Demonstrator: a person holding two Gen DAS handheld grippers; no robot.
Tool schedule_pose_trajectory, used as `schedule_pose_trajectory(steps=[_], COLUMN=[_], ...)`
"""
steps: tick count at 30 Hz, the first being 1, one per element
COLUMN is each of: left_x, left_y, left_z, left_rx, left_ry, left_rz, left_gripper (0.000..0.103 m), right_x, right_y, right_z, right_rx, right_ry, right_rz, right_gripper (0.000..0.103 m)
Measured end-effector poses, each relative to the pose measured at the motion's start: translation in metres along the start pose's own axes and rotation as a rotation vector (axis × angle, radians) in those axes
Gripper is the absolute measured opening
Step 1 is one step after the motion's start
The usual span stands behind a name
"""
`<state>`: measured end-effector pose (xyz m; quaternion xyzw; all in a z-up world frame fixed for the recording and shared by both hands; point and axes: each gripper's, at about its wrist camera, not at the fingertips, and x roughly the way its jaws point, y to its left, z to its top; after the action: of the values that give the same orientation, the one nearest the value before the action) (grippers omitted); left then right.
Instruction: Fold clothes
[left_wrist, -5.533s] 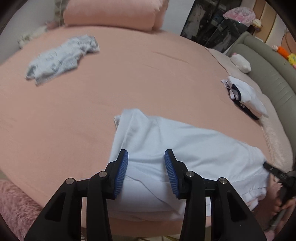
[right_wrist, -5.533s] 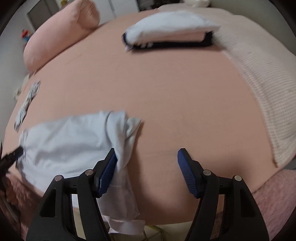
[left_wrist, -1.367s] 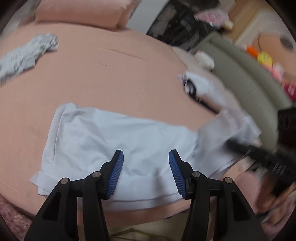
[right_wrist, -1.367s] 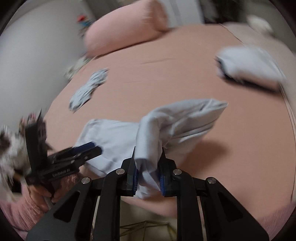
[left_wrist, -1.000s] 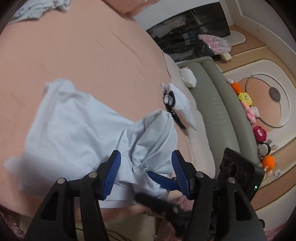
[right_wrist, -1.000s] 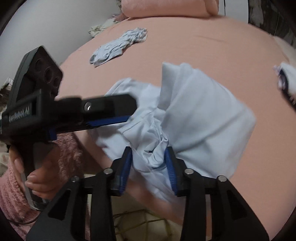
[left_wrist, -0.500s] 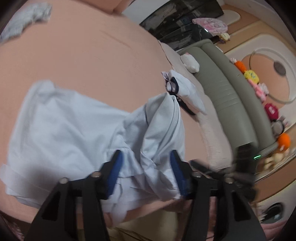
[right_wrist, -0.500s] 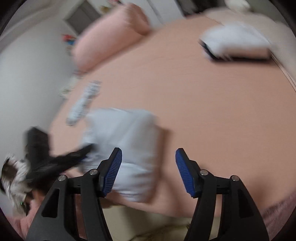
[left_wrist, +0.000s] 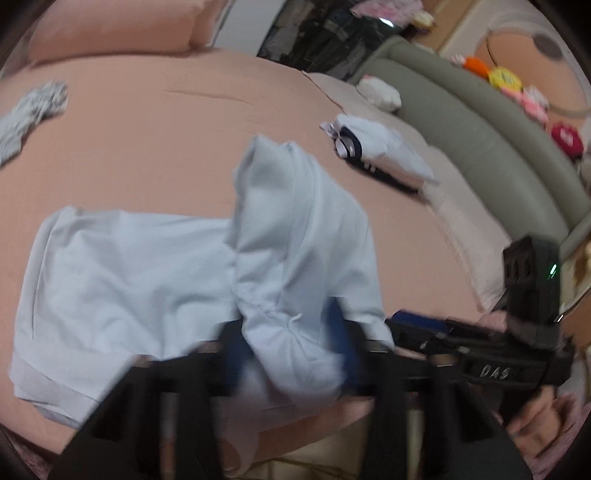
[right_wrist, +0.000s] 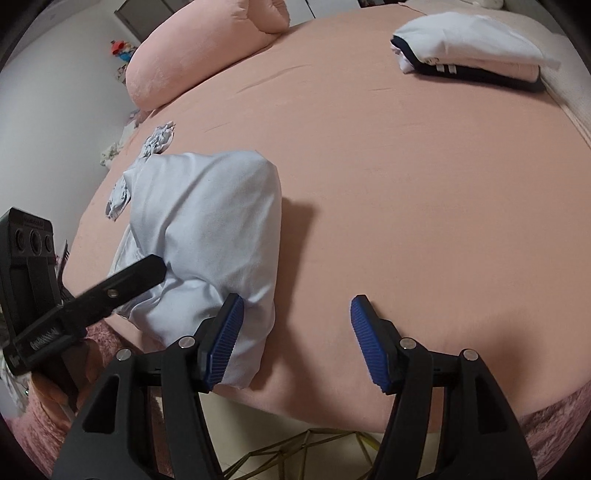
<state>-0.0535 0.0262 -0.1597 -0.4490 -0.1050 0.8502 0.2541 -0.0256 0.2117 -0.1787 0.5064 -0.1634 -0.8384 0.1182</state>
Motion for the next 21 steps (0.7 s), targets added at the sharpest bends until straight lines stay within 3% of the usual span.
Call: schedule_pose_trajectory(steps=[3,8,12,14,16,18,19,21], left_x=[-0.014,-0.066,-0.078,-0.073,-0.074,-0.072,-0.071,-0.079], left_y=[-0.002,0.029,0.078,0.097,0.111,0.120,0.125,0.131], left_z=[0.005,0.011,0.008,0.003,0.000,0.000,0.000,0.002], left_rx=[0.005,-0.111,-0.230,-0.268,-0.300,-0.314,-0.321,-0.341], left_ry=[-0.044,-0.129,-0.065,-0.017,0.000,0.026,0.038,0.019], left_rz=[0.019,0.035,0.077,0.131,0.133,0.122,0.117,0.146], left_gripper=[0.020,0.019,0.019,0.019,0.019,0.026,0.037,0.043], right_x=[-0.004,-0.019,-0.021,-0.009,0.004,0.014,0.020,0.034], right_y=[-0.001,0.019,0.052,0.069,0.087,0.104,0.111,0.115], right_z=[0.000,0.013,0.031,0.036,0.037,0.034,0.030,0.025], right_rx=[0.003,-0.022,-0.115,-0.154,-0.198,-0.253,-0.281,-0.313], right_ry=[-0.003,-0.039,-0.063,-0.035,-0.002,0.018,0.025,0.037], right_rz=[-0.008,0.024,0.019,0.021,0.040,0.050,0.040,-0.026], right_gripper=[0.063,0.063,0.066,0.066,0.066,0.067,0.069,0.075])
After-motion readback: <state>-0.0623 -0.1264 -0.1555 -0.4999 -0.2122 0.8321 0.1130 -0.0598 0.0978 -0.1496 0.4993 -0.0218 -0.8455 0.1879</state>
